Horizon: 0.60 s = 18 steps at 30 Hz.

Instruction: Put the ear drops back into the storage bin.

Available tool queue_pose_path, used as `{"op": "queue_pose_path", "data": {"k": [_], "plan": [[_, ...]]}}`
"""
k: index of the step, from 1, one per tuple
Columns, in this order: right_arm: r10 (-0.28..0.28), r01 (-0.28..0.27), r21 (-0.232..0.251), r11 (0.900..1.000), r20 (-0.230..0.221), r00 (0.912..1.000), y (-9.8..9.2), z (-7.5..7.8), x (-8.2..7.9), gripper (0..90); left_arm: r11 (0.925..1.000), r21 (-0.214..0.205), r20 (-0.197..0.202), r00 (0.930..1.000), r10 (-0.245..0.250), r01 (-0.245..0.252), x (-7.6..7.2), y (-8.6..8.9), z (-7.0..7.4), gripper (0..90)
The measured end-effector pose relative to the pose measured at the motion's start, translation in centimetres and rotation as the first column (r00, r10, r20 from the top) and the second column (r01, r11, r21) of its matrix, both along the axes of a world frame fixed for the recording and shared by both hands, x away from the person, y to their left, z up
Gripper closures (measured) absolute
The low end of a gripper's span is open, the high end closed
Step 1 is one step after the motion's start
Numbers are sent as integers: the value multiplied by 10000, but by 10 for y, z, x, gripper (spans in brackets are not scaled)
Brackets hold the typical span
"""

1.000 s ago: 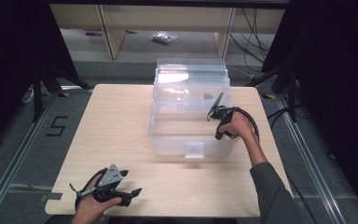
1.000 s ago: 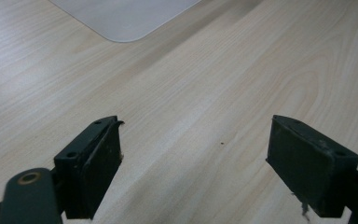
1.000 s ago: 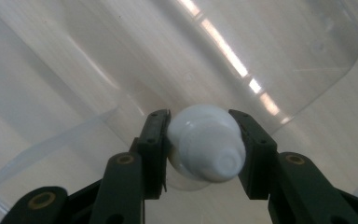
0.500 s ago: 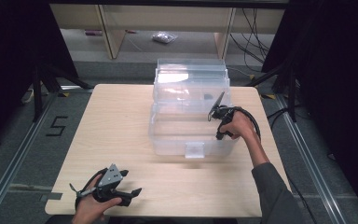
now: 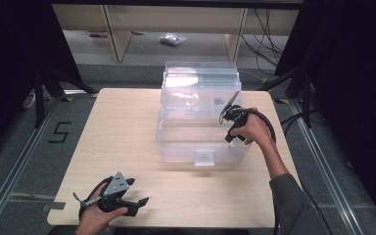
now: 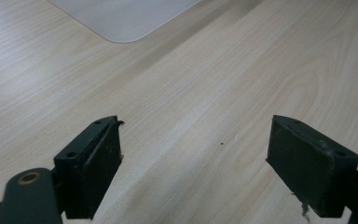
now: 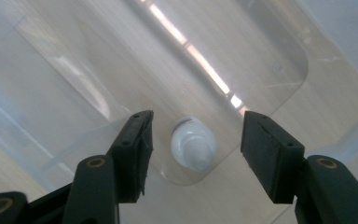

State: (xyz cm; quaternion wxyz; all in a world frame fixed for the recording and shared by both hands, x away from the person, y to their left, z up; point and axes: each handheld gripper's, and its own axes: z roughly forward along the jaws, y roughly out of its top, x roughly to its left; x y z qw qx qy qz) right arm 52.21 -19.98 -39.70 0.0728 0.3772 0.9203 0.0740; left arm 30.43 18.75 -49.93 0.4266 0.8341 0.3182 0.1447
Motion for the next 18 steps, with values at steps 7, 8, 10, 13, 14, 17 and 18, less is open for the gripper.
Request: {"op": "queue_pose_path", "data": {"k": [7,8,10,13,14,17,18], "plan": [[453,-466,271,9985,454,9979,0,10,-7,378,10000,11,8,10000,3,-3,0,0,0,169],[327,-341,371,9987,385,9987,1,12,-8,371,10000,7,7,10000,3,-3,0,0,0,169],[383,-407,481,9980,484,9981,1,14,-10,360,10000,5,3,10000,2,-2,0,0,0,169],[493,-531,627,9966,621,9969,0,17,-13,355,10000,3,-2,10000,-2,2,0,0,0,169],[440,-489,673,9965,720,9964,0,18,-15,350,10000,-2,6,10000,-2,2,0,0,0,169],[458,-525,813,9953,831,9955,1,22,-20,347,10000,-75,-26,10000,-45,45,0,0,0,169],[453,-526,845,9950,857,9953,1,23,-22,341,10000,-75,-13,10000,-43,43,0,0,-1,170]]}}
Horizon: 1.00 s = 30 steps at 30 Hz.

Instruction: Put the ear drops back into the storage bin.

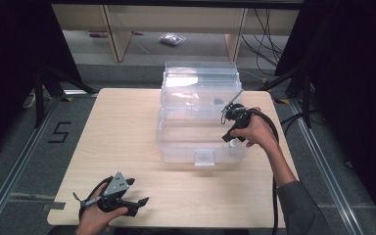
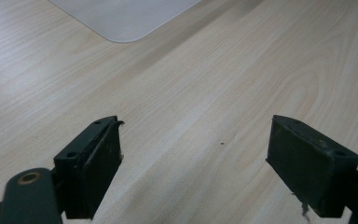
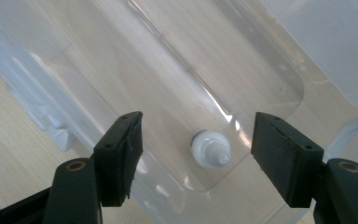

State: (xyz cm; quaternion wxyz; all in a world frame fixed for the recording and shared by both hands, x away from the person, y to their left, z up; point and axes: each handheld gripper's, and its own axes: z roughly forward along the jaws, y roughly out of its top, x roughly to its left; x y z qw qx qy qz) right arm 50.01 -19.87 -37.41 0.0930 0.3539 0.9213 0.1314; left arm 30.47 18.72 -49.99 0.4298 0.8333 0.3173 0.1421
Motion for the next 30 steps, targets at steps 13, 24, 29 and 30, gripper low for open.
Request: {"op": "queue_pose_path", "data": {"k": [13,24,29,30], "plan": [[337,-379,813,9960,526,9980,5,12,-19,305,10000,23,-21,10000,-9,9,0,0,0,170],[376,-457,1089,9930,755,9964,6,12,-34,279,10000,-19,-2,10000,25,-25,0,0,0,169],[385,-488,1247,9910,831,9958,6,13,-40,269,10000,-11,0,10000,24,-24,0,0,0,169],[441,-552,1250,9906,901,9950,6,13,-41,265,10000,-34,67,10000,66,-66,0,0,0,169]]}}
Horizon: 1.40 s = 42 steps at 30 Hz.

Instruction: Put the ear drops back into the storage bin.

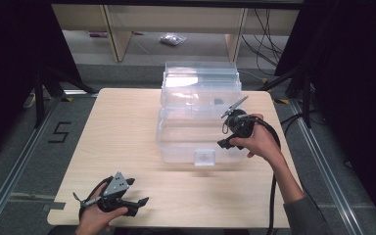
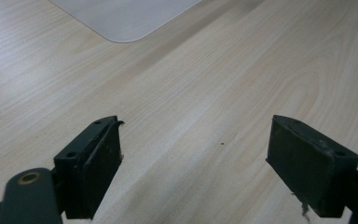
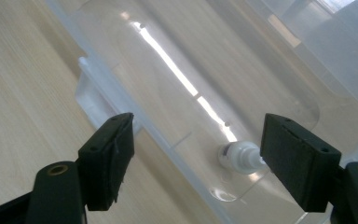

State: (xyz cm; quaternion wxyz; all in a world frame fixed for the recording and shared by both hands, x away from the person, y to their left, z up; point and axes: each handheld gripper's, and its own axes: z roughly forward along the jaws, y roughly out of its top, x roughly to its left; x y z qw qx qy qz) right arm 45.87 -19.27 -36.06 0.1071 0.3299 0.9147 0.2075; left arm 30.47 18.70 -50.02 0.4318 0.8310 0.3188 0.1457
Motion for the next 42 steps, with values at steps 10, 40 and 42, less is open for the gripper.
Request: {"op": "queue_pose_path", "data": {"k": [10,40,42], "plan": [[193,-201,338,9992,235,9995,1,-2,-13,248,10000,30,-65,10000,-44,44,0,0,0,169],[572,-654,1221,9904,690,9960,2,-18,-43,235,9999,96,-82,10000,-36,37,0,0,1,169],[652,-731,1288,9890,647,9958,2,-19,-44,235,9999,95,-82,10000,-36,37,0,0,1,169]]}}
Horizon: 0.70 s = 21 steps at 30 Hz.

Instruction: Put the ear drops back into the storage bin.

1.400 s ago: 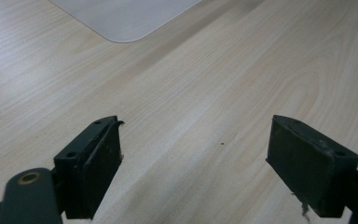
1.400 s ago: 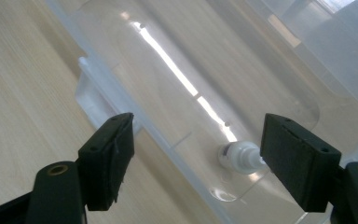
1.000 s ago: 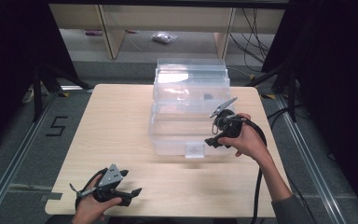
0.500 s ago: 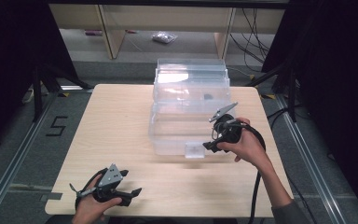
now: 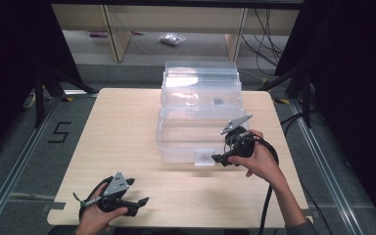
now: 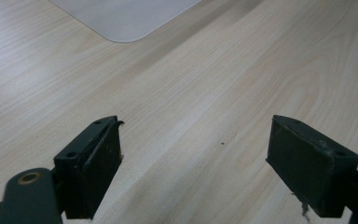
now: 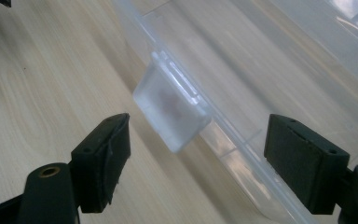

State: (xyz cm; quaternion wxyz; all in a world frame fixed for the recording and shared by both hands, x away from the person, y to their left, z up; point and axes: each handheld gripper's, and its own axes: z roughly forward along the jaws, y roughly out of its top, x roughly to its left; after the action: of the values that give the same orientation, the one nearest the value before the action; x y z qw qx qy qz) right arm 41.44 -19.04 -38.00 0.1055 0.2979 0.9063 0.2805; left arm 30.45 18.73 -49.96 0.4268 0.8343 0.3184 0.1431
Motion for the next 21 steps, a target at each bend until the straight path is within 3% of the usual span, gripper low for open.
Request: {"op": "queue_pose_path", "data": {"k": [1,3,6,7,8,9,15,16,17,18,19,21], "plan": [[-231,232,156,9996,-86,9997,1,-3,-4,234,10000,-6,-2,10000,2,-2,0,0,0,169],[25,-25,78,10000,-69,10000,0,-3,-5,234,10000,1,-2,10000,4,-4,0,0,0,169],[-265,266,224,9994,-20,9996,0,-4,-10,233,10000,-6,-7,10000,4,-4,0,0,0,169],[-104,98,385,9992,168,9998,1,-6,-11,231,9996,270,64,9999,-92,90,1,2,1,169],[-104,98,385,9992,168,9998,1,-6,-11,231,9996,270,64,9999,-92,90,1,2,1,170],[-88,82,438,9990,128,9999,0,-6,-15,228,10000,-6,-1,10000,8,-8,0,0,0,169],[63,-73,334,9994,299,9995,-1,-7,-18,227,10000,24,48,10000,34,-34,0,0,0,169],[-235,222,514,9984,251,9994,0,-8,-21,228,10000,17,44,10000,37,-37,0,0,0,169],[-360,346,391,9986,360,9987,1,-9,-22,228,10000,15,41,10000,46,-46,0,0,0,169],[42,-62,516,9986,388,9992,0,-9,-21,228,10000,15,41,10000,46,-46,0,0,0,169],[-180,169,437,9989,260,9995,0,-8,-24,227,10000,11,31,10000,42,-42,0,0,0,170],[8,-17,452,9990,193,9998,0,-8,-24,227,10000,43,33,10000,48,-48,0,0,1,170]]}}
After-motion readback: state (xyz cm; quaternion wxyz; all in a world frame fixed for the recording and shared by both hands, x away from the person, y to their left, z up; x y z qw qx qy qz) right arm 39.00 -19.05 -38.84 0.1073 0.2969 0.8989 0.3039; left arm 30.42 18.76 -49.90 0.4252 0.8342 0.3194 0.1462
